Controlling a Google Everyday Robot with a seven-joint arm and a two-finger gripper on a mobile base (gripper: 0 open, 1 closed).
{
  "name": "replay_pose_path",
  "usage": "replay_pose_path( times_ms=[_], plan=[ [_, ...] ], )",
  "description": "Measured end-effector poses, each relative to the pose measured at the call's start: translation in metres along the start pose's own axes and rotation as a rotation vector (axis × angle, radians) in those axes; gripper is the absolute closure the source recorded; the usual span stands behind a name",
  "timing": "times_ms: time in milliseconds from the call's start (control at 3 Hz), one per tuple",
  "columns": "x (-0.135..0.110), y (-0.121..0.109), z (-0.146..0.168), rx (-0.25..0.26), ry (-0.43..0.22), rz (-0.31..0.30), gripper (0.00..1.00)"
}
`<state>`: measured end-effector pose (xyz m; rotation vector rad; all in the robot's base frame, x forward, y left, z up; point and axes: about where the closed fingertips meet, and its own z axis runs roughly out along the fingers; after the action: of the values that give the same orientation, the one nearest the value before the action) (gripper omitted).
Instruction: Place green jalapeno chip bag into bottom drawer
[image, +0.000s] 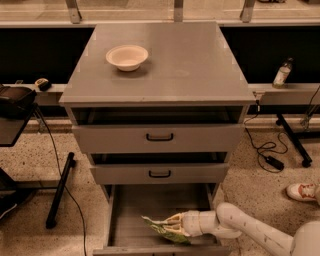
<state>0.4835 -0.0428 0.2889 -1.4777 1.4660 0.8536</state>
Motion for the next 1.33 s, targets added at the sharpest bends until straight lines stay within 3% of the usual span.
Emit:
replay_pose_path(
  times_ms=[667,1000,1333],
  plan=[
    [0.000,0.000,0.000,0.000,0.000,0.000,0.05],
    [-0.008,0.003,-0.004,-0.043,-0.029,-0.039,0.00],
    [-0.023,0.006,-0.034,-0.037,0.026,-0.181,0.00]
  ],
)
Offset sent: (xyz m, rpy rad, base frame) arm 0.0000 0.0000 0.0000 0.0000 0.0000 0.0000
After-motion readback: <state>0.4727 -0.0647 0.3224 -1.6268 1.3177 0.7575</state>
